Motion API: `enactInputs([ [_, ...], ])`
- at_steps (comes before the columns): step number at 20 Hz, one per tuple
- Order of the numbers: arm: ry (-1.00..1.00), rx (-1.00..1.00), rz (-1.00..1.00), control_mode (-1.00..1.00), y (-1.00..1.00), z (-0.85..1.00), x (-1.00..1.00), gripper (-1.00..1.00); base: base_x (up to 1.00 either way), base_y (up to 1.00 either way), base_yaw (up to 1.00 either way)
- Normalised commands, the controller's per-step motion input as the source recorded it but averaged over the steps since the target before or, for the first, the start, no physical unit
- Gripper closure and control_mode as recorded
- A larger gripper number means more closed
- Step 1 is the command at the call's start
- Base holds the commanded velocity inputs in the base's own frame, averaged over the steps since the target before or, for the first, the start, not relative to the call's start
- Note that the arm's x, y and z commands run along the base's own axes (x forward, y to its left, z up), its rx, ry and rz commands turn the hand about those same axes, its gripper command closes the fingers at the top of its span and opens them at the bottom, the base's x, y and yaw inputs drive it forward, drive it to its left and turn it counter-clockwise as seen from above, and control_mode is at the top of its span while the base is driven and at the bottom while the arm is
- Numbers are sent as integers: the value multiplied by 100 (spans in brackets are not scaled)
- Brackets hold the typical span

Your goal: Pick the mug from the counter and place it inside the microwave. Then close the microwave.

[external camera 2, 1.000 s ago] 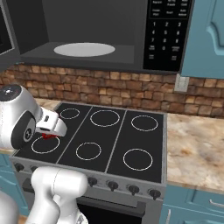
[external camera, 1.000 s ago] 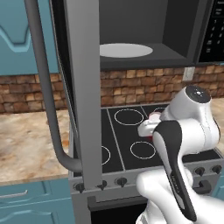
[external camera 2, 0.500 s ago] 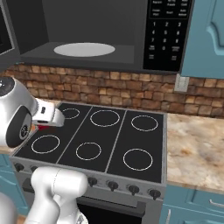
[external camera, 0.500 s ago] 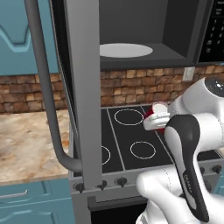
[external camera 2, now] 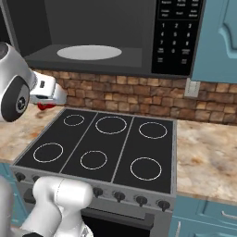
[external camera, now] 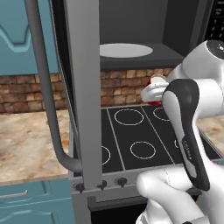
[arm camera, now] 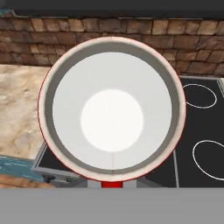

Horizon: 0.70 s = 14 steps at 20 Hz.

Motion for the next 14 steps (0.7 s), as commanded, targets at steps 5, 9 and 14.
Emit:
enactInputs([
  [5,-4,0,0,-100,23,32,98,100,0,0,0],
  [9,-3,0,0,-100,9,48,46,100,0,0,0],
  [14,-2,0,0,-100,9,31,41,100,0,0,0],
])
